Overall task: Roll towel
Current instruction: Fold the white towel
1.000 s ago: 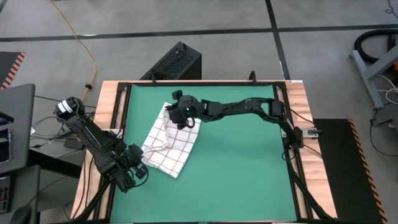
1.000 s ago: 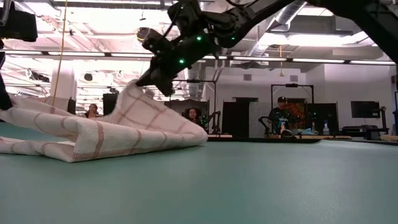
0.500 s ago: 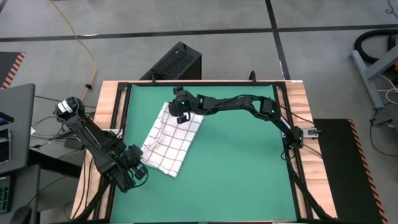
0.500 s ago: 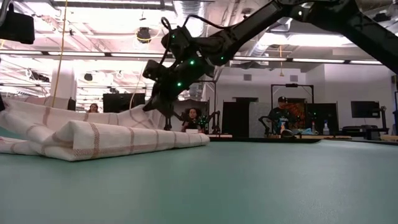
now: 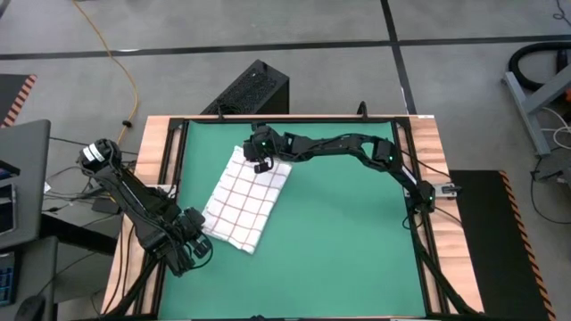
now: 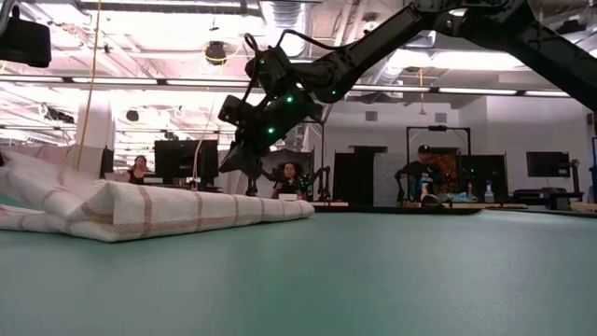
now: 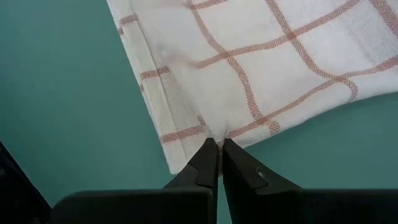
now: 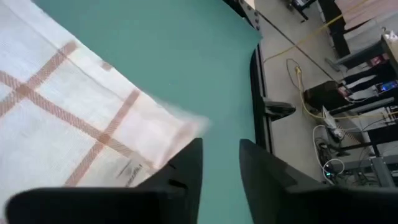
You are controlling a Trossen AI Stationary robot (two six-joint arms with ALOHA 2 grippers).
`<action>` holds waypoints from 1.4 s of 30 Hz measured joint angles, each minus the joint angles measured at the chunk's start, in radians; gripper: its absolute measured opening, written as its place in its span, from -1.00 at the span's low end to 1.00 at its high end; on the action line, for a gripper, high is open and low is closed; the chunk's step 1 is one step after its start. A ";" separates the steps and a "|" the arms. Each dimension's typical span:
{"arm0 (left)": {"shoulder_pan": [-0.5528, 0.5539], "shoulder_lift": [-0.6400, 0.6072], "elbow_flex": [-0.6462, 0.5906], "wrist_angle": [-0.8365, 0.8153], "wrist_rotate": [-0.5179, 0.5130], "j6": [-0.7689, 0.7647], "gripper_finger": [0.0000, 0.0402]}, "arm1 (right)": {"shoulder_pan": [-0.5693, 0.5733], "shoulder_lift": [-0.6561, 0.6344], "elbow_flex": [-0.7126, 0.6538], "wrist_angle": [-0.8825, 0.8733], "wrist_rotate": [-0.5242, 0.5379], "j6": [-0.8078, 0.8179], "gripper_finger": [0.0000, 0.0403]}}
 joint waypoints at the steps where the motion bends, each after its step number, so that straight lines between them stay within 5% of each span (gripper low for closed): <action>1: 0.000 0.000 0.000 0.001 0.000 0.001 -1.00 | 0.000 0.000 0.000 0.000 0.000 -0.002 -0.31; 10: 0.000 0.000 0.000 0.003 0.039 -0.012 -1.00 | 0.005 -0.025 0.000 -0.039 0.018 0.032 -0.07; 20: 0.000 0.000 0.000 -0.003 0.077 -0.045 -1.00 | 0.120 -0.096 0.000 -0.217 -0.342 0.234 -0.06; 26: 0.000 0.000 -0.011 -0.003 0.075 -0.034 -0.98 | 0.212 -0.096 -0.001 -0.214 -0.380 0.236 -0.09; 42: 0.000 0.000 -0.149 0.125 0.132 -0.059 -0.45 | 0.271 -0.068 -0.060 -0.195 -0.454 0.302 -0.10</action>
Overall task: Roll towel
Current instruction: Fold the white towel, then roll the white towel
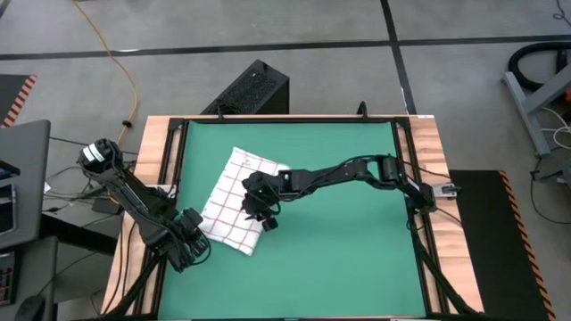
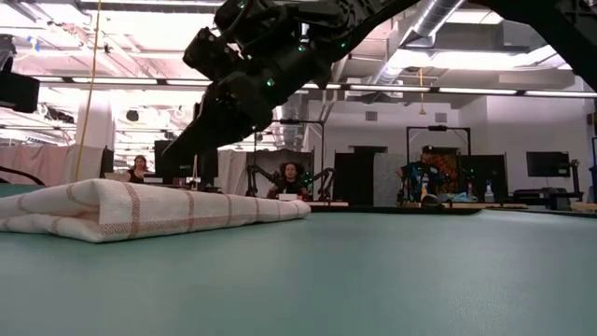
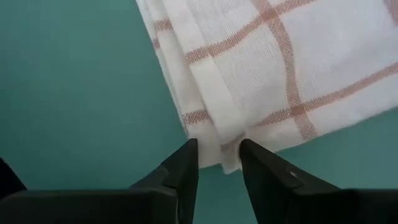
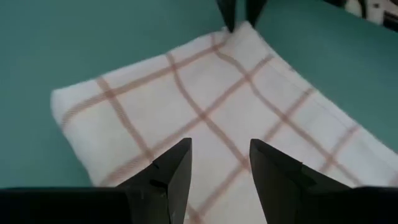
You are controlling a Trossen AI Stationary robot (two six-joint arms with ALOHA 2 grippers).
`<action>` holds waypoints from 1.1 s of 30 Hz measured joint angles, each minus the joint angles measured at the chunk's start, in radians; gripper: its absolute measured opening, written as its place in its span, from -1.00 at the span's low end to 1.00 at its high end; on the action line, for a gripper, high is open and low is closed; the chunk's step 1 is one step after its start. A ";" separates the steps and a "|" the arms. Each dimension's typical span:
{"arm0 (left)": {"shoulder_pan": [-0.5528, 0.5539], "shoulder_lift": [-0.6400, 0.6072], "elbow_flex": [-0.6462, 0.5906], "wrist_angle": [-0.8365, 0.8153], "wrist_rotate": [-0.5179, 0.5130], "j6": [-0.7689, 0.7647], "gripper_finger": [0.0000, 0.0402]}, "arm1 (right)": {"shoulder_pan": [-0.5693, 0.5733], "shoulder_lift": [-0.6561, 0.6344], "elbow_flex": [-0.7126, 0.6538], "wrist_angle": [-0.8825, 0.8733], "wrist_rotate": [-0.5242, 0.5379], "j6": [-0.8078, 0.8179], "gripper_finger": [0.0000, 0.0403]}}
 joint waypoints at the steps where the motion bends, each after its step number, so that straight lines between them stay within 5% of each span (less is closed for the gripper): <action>1: 0.000 0.000 0.000 0.000 -0.002 0.000 -0.45 | 0.001 0.003 0.000 0.003 -0.014 0.002 -0.10; 9: 0.000 -0.005 0.016 -0.047 0.093 0.027 -0.61 | 0.020 0.026 -0.002 0.004 -0.060 -0.008 -0.10; 15: 0.000 -0.005 0.060 -0.116 0.008 0.028 -0.76 | 0.021 0.046 0.000 -0.002 -0.071 0.008 -0.10; 24: 0.000 -0.005 0.081 -0.113 0.055 0.124 -0.63 | 0.023 0.118 0.001 -0.011 -0.074 0.016 -0.10; 30: -0.030 -0.006 0.210 -0.313 -0.058 0.119 -0.64 | 0.024 0.116 0.001 -0.018 -0.075 0.018 -0.10; 33: -0.071 -0.006 0.228 -0.250 -0.159 0.133 -0.69 | 0.023 0.116 0.001 -0.019 -0.073 0.020 -0.10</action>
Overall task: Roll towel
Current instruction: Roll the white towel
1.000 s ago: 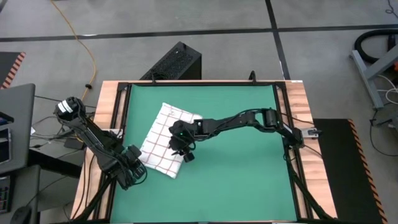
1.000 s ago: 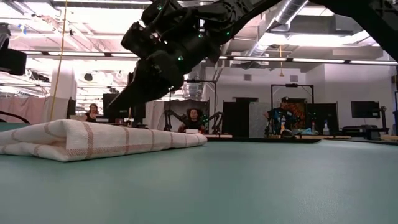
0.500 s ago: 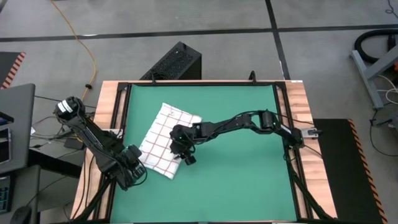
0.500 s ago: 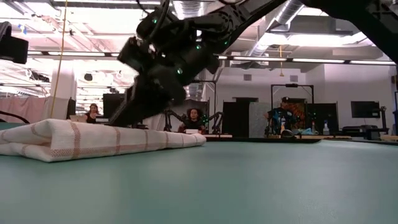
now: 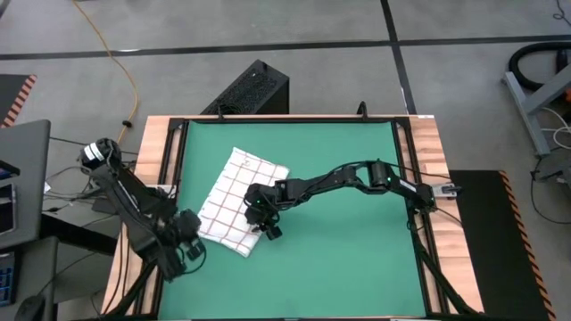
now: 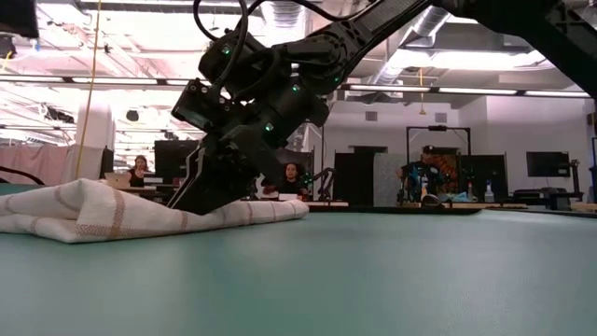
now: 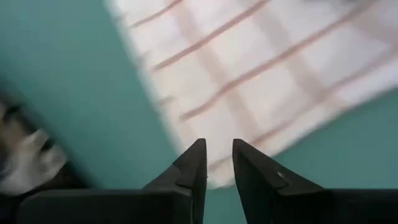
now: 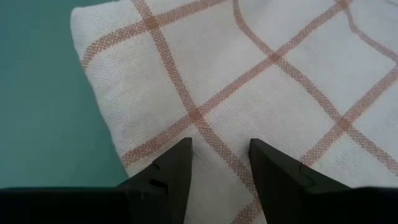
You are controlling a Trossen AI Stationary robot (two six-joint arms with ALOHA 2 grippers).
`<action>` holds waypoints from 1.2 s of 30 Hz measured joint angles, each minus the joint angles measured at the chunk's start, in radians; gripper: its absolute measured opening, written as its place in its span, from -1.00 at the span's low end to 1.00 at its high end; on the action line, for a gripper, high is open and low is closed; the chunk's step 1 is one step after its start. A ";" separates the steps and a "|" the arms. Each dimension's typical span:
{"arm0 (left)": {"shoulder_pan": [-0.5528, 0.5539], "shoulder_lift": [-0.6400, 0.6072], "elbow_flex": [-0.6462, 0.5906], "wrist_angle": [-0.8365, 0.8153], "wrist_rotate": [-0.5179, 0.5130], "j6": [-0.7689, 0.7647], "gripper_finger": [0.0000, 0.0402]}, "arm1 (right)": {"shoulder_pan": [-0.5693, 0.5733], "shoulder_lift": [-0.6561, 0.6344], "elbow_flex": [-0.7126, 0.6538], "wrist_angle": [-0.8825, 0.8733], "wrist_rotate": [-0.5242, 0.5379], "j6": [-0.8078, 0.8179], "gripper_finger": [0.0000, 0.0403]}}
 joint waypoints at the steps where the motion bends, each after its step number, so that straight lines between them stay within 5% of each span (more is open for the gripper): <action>1: -0.014 0.006 -0.005 0.062 -0.020 0.023 -0.70 | -0.001 0.000 0.000 -0.002 0.001 0.000 -0.10; 7: -0.107 0.165 -0.056 0.355 -0.239 0.230 -0.83 | -0.003 0.000 0.000 -0.021 0.001 -0.004 -0.10; 17: -0.089 0.495 -0.052 0.316 -0.223 0.142 -1.00 | 0.004 -0.016 -0.002 -0.037 -0.035 -0.027 -0.11; 26: -0.085 0.511 -0.056 0.336 -0.253 0.027 -0.99 | 0.048 -0.111 -0.001 -0.151 0.005 -0.065 -0.18; 36: 0.088 0.510 -0.032 0.543 -0.275 0.393 -0.99 | 0.106 -0.229 -0.001 -0.446 0.025 -0.019 -0.25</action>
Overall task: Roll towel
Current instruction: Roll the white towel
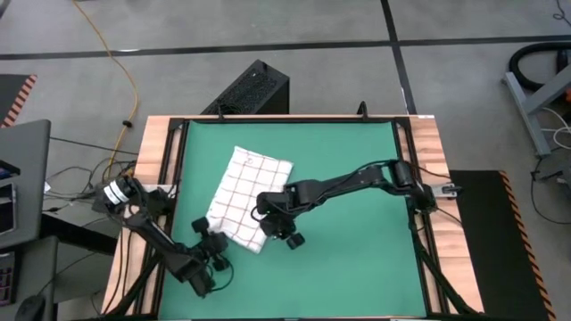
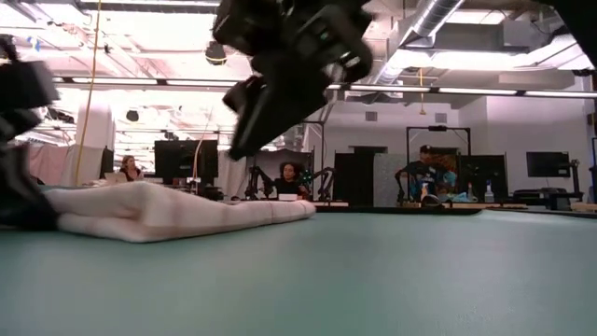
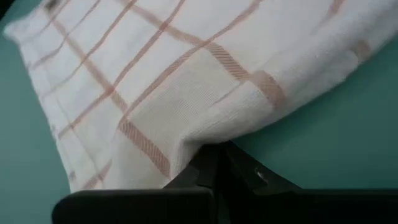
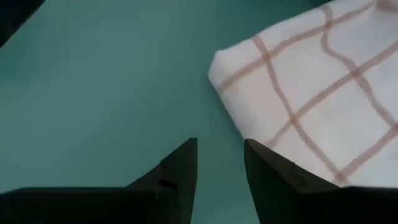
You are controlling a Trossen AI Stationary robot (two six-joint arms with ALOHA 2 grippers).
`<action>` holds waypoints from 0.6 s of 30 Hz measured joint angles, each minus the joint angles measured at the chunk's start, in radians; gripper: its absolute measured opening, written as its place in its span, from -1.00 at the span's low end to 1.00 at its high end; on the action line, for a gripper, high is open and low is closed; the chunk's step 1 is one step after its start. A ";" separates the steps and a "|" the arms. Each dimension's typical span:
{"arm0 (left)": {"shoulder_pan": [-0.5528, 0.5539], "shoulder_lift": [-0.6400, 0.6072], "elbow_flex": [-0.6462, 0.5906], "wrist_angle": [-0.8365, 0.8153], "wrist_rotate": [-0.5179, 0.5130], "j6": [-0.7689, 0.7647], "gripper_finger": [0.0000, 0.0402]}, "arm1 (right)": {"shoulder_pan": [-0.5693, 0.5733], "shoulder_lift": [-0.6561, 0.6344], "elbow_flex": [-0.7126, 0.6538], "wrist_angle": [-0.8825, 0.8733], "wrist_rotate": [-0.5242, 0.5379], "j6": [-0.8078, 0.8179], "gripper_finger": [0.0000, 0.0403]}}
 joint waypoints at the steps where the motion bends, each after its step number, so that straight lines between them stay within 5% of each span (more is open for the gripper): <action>1: 0.015 0.001 0.005 0.011 -0.010 0.043 -0.99 | 0.007 -0.012 0.000 -0.028 0.015 0.006 -0.26; 12: 0.211 -0.078 -0.001 0.237 -0.011 0.694 -1.00 | 0.098 -0.185 0.000 -0.180 0.144 0.120 -0.32; 18: 0.387 -0.099 -0.058 0.730 0.318 1.186 -1.00 | 0.178 -0.232 0.000 -0.240 0.308 0.224 -0.32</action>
